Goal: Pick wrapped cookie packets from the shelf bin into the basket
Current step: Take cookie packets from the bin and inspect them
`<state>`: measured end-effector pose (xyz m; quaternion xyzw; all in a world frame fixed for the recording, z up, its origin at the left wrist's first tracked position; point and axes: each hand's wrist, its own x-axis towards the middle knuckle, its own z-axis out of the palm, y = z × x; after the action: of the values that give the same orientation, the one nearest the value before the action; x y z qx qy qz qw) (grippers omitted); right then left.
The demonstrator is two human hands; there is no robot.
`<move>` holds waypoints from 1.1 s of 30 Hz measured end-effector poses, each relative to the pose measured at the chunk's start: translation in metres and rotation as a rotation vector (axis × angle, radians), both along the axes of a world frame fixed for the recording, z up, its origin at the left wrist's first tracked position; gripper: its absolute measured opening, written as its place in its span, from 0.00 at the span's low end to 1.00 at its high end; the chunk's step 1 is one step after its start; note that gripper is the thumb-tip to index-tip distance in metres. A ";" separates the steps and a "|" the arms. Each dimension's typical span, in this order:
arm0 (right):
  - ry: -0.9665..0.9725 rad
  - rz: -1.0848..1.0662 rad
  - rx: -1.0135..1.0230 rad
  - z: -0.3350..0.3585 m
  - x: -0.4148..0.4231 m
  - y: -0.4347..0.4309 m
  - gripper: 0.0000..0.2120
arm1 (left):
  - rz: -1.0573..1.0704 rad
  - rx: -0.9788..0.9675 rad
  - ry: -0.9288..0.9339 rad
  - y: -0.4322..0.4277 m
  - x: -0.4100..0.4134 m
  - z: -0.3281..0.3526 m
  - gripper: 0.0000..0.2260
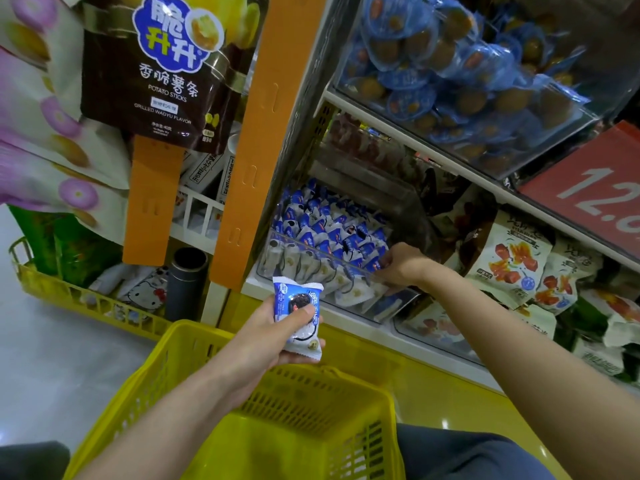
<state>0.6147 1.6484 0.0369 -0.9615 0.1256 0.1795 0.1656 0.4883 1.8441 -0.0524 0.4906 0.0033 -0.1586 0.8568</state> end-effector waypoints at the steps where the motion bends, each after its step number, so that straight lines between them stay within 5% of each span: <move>1: 0.012 0.000 0.062 0.000 0.001 -0.002 0.05 | 0.002 -0.003 0.002 0.001 0.000 0.000 0.10; 6: 0.011 0.040 0.247 -0.001 0.005 -0.015 0.06 | -0.002 0.010 0.004 0.000 0.000 0.001 0.08; 12: 0.073 0.076 0.146 -0.013 0.013 -0.011 0.09 | -0.018 0.078 0.000 -0.004 -0.002 0.002 0.09; 15: 0.018 0.096 0.045 -0.011 0.012 -0.011 0.20 | -0.014 0.075 0.013 -0.004 -0.003 -0.001 0.09; 19: -0.284 0.170 -0.031 -0.012 -0.011 -0.002 0.17 | 0.008 0.042 0.047 -0.005 -0.002 -0.001 0.08; 24: -0.780 0.341 0.323 -0.023 -0.072 0.027 0.06 | 0.012 0.095 0.038 -0.008 -0.002 -0.006 0.08; 33: -0.333 0.211 0.795 -0.067 -0.105 0.045 0.05 | 0.069 0.251 -0.097 -0.015 -0.007 -0.017 0.13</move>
<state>0.5095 1.6937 -0.0305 -0.8465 -0.0802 0.0725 0.5212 0.4810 1.8292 -0.0690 0.6004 -0.0014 -0.1035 0.7929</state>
